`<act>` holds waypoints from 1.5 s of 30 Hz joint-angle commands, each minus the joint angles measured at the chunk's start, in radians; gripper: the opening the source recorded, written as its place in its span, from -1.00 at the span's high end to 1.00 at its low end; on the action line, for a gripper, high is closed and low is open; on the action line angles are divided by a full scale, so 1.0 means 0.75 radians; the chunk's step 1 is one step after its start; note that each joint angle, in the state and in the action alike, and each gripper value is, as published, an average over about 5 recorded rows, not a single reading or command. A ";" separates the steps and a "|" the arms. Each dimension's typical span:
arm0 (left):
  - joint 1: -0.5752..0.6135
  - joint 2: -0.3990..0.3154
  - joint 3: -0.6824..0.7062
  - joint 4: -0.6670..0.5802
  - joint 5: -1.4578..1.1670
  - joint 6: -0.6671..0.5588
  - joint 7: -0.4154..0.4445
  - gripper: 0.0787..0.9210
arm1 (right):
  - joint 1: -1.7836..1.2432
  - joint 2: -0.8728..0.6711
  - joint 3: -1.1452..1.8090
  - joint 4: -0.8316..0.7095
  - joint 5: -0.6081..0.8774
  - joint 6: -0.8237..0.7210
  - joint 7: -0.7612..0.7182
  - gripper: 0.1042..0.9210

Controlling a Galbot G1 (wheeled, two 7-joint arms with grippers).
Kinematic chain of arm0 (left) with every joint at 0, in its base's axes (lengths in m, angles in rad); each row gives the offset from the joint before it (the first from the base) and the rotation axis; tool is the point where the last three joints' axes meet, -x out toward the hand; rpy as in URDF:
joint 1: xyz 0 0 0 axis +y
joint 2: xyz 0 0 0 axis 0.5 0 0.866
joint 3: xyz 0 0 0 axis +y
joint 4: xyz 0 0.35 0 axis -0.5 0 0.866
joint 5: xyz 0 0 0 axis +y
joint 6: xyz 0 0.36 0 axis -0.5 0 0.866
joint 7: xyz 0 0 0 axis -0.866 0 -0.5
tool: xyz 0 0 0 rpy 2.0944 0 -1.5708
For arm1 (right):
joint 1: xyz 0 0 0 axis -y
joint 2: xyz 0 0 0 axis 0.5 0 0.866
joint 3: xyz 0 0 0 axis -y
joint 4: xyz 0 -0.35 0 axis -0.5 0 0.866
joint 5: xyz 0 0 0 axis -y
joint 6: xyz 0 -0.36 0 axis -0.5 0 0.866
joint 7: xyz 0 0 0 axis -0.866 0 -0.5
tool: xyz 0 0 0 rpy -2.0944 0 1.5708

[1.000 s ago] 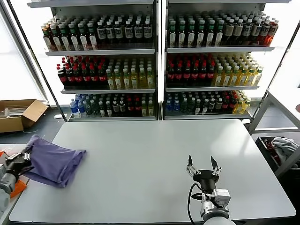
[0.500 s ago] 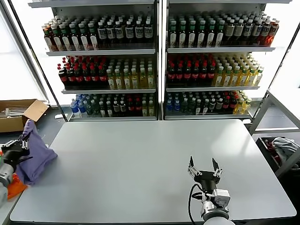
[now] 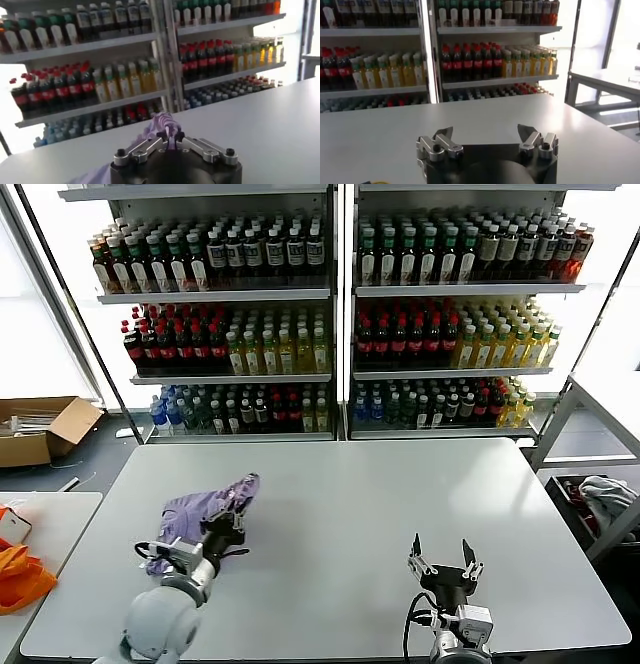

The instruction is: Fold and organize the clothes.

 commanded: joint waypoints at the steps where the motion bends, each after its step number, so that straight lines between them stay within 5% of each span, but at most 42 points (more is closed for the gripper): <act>1: -0.208 -0.179 0.405 0.067 0.042 0.071 -0.057 0.89 | -0.032 0.047 0.001 -0.017 -0.065 0.000 -0.005 -0.76; 7: -0.173 -0.170 0.377 -0.026 -0.165 0.020 -0.038 0.82 | 0.030 0.038 -0.027 -0.059 0.005 -0.028 -0.020 -0.76; 14: -0.115 -0.120 0.248 -0.220 -0.372 -0.033 -0.042 0.36 | 0.192 0.033 -0.071 -0.118 0.375 -0.136 0.031 -0.76; 26: 0.115 0.122 -0.113 -0.109 0.198 -0.131 0.119 -0.46 | 0.510 -0.006 -0.212 -0.187 1.174 -0.236 0.223 -0.76; 32: 0.261 0.170 -0.249 -0.135 0.207 -0.128 0.176 -0.75 | 0.579 -0.006 -0.273 -0.296 1.208 -0.256 0.247 -0.76; 45: 0.431 0.301 -0.344 -0.114 -0.311 -0.013 0.324 -0.77 | 0.666 0.048 -0.296 -0.445 1.179 -0.241 0.253 -0.76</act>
